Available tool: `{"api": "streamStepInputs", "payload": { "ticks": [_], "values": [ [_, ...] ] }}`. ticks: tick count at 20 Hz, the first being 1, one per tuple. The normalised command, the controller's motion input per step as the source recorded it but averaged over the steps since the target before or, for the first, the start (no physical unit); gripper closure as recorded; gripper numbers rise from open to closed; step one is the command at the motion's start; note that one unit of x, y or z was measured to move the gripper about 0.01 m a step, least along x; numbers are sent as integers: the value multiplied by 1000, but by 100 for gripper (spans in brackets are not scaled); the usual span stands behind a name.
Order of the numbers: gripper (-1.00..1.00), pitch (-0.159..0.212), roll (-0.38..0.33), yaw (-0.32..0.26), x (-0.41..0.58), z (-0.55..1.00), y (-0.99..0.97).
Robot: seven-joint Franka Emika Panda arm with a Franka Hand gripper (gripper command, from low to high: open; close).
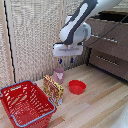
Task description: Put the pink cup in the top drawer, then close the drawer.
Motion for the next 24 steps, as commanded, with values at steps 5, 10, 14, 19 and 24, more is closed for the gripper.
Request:
{"api": "streamStepInputs", "payload": {
  "ticks": [5, 10, 14, 19, 24],
  "values": [
    [-100, 147, -66, -144, 187, -295, 0],
    [-100, 85, -61, -102, 151, -367, 0],
    [-100, 7, -47, -96, 68, -287, 0],
    [100, 11, -44, -68, 54, -128, 11],
    [100, 24, -14, -29, 0, -12, 19]
  ]
}}
